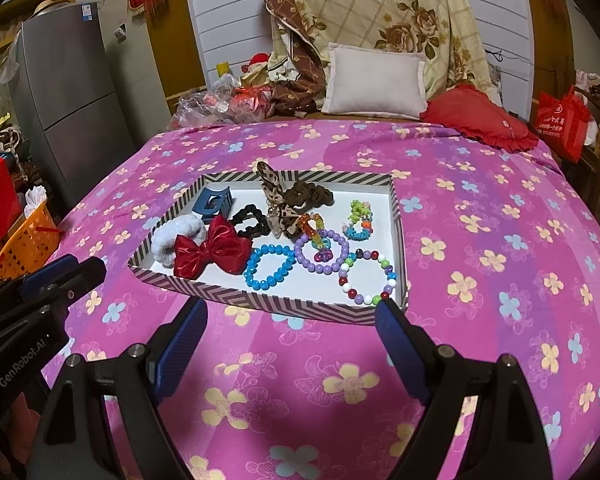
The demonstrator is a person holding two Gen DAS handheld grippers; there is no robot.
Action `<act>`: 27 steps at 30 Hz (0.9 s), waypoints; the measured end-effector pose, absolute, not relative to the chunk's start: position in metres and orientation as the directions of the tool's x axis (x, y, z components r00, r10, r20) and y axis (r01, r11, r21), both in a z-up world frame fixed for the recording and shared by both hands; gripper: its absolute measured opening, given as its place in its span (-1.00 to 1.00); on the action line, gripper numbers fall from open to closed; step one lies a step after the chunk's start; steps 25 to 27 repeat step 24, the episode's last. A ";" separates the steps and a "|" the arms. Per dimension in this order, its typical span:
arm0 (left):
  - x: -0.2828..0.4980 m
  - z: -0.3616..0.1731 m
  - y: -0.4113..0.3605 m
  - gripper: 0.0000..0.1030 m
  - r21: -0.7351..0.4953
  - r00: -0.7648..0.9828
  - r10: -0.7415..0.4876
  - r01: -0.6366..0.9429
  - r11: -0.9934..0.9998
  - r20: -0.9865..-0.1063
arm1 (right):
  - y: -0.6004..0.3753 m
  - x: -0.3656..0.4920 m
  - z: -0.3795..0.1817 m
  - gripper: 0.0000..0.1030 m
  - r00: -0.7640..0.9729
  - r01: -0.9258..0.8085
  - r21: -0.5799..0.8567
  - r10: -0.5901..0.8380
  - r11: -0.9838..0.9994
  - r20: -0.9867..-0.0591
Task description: Organize jewelry
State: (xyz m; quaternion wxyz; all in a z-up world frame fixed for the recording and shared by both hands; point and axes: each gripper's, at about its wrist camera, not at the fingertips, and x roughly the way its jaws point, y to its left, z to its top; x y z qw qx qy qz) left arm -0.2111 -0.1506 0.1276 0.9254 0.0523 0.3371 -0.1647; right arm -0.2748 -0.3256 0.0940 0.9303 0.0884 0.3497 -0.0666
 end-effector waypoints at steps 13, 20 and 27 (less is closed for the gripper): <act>-0.212 0.124 -0.152 -0.37 -0.010 0.715 -0.271 0.346 0.938 -0.644 | -0.323 -0.272 0.090 0.72 0.739 0.180 0.118 -0.056 0.977 -0.671; -0.214 0.120 -0.157 -0.37 -0.008 0.719 -0.288 0.365 0.931 -0.632 | -0.323 -0.270 0.090 0.72 0.738 0.180 0.118 -0.055 0.977 -0.673; -0.209 0.117 -0.155 -0.37 -0.010 0.711 -0.276 0.354 0.935 -0.646 | -0.330 -0.270 0.088 0.72 0.735 0.194 0.123 -0.061 0.973 -0.676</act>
